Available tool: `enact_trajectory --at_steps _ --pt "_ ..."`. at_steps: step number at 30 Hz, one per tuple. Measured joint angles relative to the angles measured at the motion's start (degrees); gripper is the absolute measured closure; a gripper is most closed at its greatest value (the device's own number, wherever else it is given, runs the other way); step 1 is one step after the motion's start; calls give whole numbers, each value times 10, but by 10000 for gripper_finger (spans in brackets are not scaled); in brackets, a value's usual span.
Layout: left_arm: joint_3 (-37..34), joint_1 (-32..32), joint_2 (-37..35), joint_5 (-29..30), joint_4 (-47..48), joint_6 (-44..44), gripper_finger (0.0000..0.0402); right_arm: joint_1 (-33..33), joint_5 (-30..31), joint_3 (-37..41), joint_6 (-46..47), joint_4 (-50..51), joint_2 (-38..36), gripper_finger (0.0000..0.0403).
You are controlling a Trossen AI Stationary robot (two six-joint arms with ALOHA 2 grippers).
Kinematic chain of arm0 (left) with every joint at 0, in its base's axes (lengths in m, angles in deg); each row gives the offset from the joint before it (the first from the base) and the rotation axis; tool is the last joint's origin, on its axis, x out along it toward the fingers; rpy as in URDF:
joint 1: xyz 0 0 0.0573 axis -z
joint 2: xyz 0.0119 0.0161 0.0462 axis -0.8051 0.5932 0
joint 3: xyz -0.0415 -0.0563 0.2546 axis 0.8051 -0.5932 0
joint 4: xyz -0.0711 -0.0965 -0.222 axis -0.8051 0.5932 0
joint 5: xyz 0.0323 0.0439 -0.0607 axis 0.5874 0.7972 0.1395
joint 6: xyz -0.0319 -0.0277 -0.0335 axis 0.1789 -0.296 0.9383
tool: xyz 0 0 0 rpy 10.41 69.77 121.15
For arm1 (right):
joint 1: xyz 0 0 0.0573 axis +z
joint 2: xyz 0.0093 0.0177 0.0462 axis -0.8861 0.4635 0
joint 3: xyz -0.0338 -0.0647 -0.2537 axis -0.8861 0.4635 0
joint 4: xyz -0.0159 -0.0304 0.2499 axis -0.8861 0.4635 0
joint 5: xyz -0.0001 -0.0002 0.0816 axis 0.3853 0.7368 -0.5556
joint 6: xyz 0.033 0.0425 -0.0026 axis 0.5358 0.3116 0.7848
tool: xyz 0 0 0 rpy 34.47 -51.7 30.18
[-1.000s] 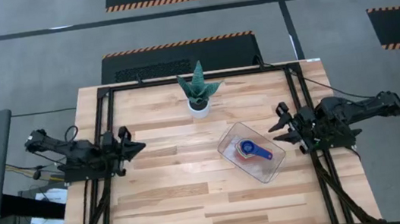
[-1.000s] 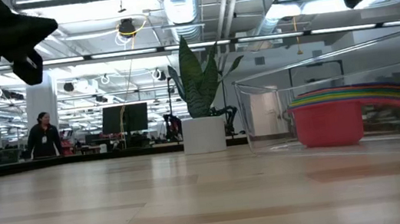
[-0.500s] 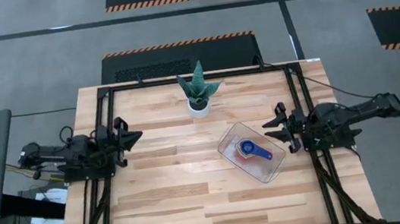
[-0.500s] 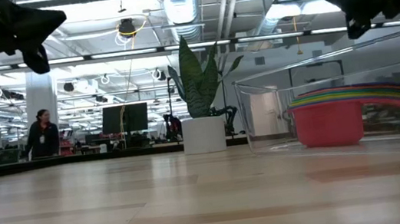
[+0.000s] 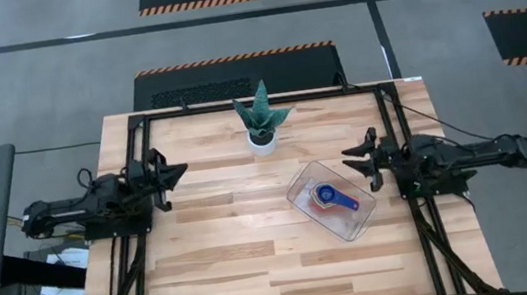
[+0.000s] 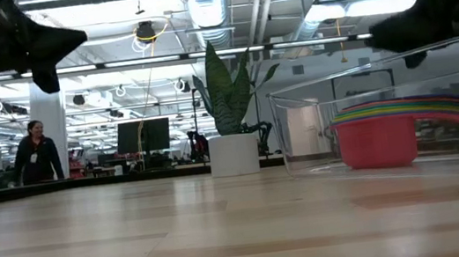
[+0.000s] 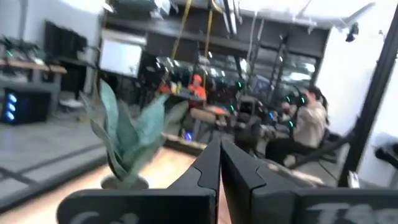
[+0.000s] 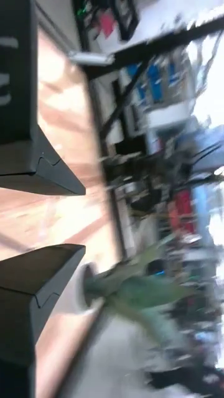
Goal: Nest measuring cups in basket
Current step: Return to Home Position
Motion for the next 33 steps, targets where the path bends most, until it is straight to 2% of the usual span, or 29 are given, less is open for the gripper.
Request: enact_trajectory --at_steps 5,12,18,22,29,33 --pt "0 -16 0 -43 31 16 401 -17 -1 0 34 73 -1 242" --pt "0 -18 0 -61 66 2 401 -19 -3 0 24 92 0 242" --pt "-1 -18 0 -107 124 15 402 -19 -3 1 9 96 6 242" --pt "-1 -18 0 -132 118 -4 402 -19 -4 1 9 98 11 242" --pt "0 -18 2 -117 121 -18 401 -18 -4 1 16 99 23 242" --pt "0 -18 2 -115 121 18 402 -18 -3 1 16 99 26 242"
